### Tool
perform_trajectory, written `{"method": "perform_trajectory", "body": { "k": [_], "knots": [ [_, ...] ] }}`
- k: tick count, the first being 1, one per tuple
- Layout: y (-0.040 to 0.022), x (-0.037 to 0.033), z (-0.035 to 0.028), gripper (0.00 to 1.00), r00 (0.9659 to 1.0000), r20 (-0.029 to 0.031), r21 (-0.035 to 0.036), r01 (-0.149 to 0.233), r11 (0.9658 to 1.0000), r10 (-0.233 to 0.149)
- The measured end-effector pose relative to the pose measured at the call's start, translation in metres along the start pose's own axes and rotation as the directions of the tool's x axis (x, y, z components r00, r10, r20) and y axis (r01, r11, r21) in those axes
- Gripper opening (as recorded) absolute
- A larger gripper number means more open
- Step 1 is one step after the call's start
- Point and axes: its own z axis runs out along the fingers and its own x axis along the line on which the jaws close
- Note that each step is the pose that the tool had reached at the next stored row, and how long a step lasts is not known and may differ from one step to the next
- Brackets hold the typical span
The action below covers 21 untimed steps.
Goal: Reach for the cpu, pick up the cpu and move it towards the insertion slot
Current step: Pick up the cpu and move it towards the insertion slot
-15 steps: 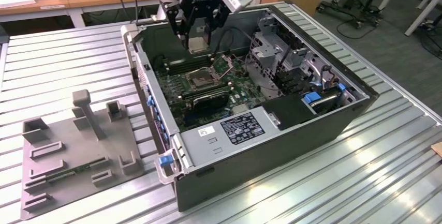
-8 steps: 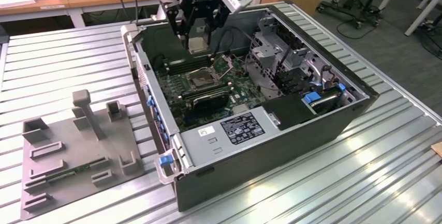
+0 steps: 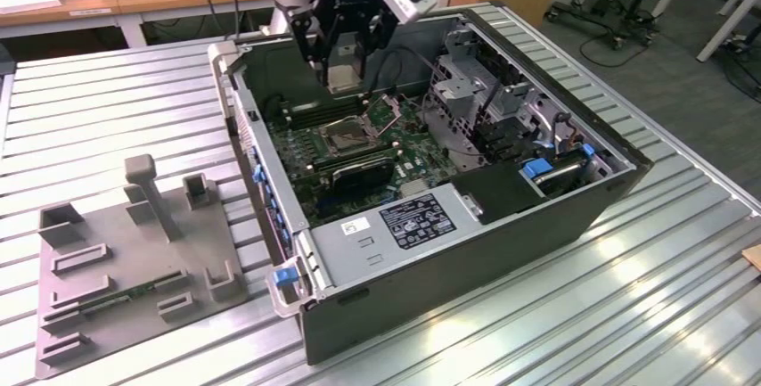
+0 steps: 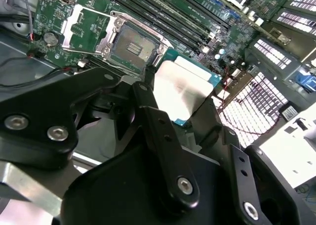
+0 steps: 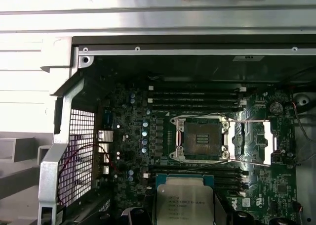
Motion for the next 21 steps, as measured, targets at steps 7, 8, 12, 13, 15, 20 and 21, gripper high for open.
{"method": "perform_trajectory", "body": {
  "k": [7,8,12,13,15,20,21],
  "knots": [
    [0.0010,-0.0049,0.0044,0.54,1.0000,0.0001,-0.0001,0.000,1.0000,0.000],
    [0.0011,-0.0053,0.0050,0.54,1.0000,0.0001,-0.0001,0.000,1.0000,0.000],
    [0.0012,-0.0056,0.0054,0.54,1.0000,0.0000,0.0001,0.000,1.0000,0.000],
    [0.0012,-0.0056,0.0055,0.54,1.0000,0.0001,0.0000,0.000,1.0000,0.000],
    [0.0013,-0.0056,0.0055,0.54,1.0000,0.0000,0.0000,0.000,1.0000,0.000],
    [0.0022,-0.0057,0.0063,0.54,1.0000,0.0001,0.0000,0.000,1.0000,0.000],
    [0.0023,-0.0058,0.0067,0.54,1.0000,0.0002,-0.0003,0.000,1.0000,0.000]
  ]
}}
